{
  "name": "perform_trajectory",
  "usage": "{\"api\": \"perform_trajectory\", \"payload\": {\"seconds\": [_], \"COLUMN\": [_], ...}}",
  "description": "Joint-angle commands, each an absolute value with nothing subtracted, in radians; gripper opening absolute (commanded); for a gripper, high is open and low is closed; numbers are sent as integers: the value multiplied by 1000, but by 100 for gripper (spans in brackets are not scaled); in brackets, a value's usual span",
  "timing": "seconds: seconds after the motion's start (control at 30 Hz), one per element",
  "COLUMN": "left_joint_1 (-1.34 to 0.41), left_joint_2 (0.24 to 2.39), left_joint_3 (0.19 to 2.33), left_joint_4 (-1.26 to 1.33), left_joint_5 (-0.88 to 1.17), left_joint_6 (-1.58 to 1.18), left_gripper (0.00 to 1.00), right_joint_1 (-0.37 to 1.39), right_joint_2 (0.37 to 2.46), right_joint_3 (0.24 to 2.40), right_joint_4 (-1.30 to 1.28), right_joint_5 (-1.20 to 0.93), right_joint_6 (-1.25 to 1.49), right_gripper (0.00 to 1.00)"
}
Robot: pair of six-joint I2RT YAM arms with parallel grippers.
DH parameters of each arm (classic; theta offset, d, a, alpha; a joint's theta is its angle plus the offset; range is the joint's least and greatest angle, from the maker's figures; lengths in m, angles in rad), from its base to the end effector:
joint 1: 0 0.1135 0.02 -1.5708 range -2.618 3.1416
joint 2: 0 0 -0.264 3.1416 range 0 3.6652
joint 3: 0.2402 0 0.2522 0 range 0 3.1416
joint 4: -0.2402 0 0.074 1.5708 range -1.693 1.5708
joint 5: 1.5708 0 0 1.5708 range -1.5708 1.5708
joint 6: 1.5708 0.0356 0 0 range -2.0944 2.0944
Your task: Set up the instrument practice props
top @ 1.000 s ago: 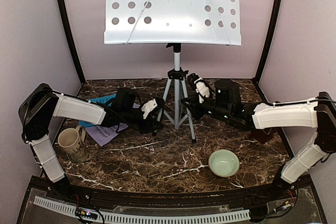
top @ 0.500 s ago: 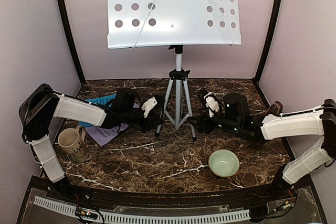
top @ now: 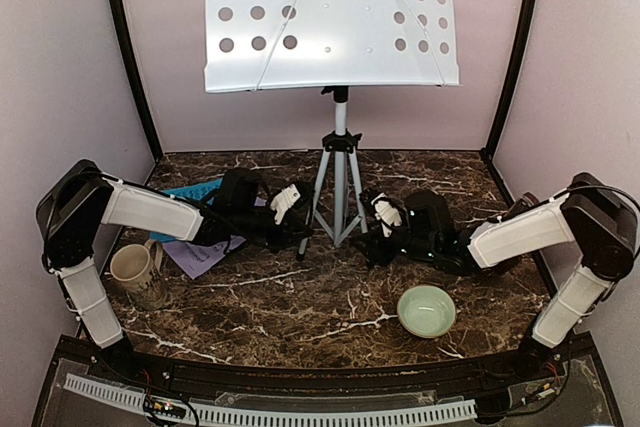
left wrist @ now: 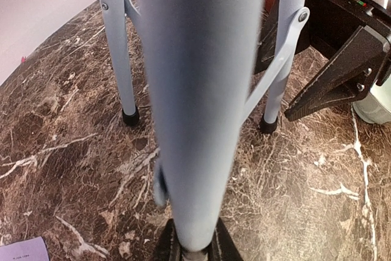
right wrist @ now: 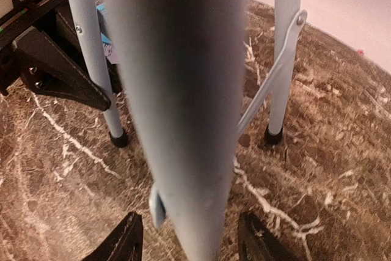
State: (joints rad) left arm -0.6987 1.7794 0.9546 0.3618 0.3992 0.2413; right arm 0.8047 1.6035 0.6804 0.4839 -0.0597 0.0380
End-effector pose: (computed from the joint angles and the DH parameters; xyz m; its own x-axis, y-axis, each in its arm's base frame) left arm 0.2825 -0.2554 0.1849 -0.1268 0.3941 -0.9103 0.9158 0.3992 0.0452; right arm 0.2227 0.2345 0.1716 -0.3234 -0.2814 -0.9035 -0.7450 0.6644 0.0597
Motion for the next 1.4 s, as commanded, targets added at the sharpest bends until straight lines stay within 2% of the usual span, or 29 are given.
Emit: {"api": "perform_trajectory", "payload": {"seconds": [0.0, 0.23, 0.97, 1.2, 1.37], "left_joint_1": [-708, -712, -712, -712, -712], "left_joint_2": [1757, 1745, 1515, 1473, 1494], "left_joint_3": [989, 994, 727, 618, 590], "left_joint_4": [373, 314, 248, 299, 345], "left_joint_5": [418, 357, 156, 119, 100], "left_joint_6": [186, 190, 5, -70, -81], "left_gripper": [0, 0, 0, 0, 0], "right_joint_1": [801, 794, 771, 771, 772], "right_joint_2": [1629, 1609, 1297, 1215, 1210], "right_joint_3": [703, 690, 543, 497, 450], "right_joint_4": [573, 546, 187, 126, 176], "right_joint_5": [-67, -47, 84, 127, 131], "right_joint_6": [39, 31, 144, 188, 219], "right_gripper": [44, 0, 0, 0, 0]}}
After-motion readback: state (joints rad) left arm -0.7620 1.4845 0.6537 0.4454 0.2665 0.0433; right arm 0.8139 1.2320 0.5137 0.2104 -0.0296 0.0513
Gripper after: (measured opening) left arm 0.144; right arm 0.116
